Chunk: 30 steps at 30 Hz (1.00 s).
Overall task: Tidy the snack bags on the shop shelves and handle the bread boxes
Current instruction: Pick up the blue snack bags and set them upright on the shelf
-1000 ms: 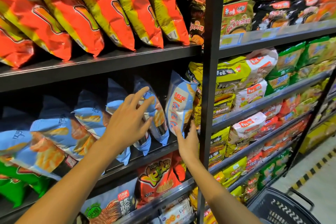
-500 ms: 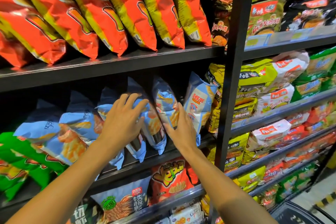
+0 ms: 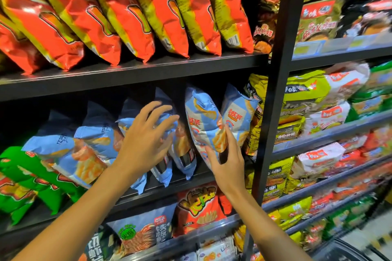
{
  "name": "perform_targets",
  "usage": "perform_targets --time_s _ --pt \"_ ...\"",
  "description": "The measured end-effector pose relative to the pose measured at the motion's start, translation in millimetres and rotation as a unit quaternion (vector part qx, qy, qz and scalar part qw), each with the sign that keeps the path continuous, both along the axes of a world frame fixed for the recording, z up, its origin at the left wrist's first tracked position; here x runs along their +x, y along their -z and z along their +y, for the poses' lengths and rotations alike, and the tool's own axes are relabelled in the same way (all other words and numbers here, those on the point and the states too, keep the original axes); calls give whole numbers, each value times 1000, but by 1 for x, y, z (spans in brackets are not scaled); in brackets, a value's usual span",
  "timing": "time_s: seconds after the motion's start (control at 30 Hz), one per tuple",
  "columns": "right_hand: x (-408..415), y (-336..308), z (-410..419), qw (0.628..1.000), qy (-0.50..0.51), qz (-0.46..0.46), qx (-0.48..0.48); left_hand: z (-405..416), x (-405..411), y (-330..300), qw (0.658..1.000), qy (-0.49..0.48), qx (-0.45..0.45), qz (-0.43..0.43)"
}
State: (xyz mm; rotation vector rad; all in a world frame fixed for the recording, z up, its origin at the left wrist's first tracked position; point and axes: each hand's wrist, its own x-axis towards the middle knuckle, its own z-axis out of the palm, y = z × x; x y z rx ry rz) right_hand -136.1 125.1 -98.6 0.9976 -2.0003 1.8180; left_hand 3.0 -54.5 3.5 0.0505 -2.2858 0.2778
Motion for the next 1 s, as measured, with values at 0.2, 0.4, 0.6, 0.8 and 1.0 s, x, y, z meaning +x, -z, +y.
perform_targets --time_s 0.2,0.4,0.6,0.8,1.0 --pt "28 -11 19 994 18 50 -100 87 13 18 933 89 346 46" --pt "50 -6 39 987 -5 145 -68 137 3 33 787 206 576 80" --pt "70 -4 74 978 -62 197 7 123 4 45 704 187 664 169" --pt "52 -40 93 983 -99 -97 -121 114 12 63 696 212 686 13" --pt "36 -60 99 944 -190 -244 -110 123 15 83 659 247 705 -88"
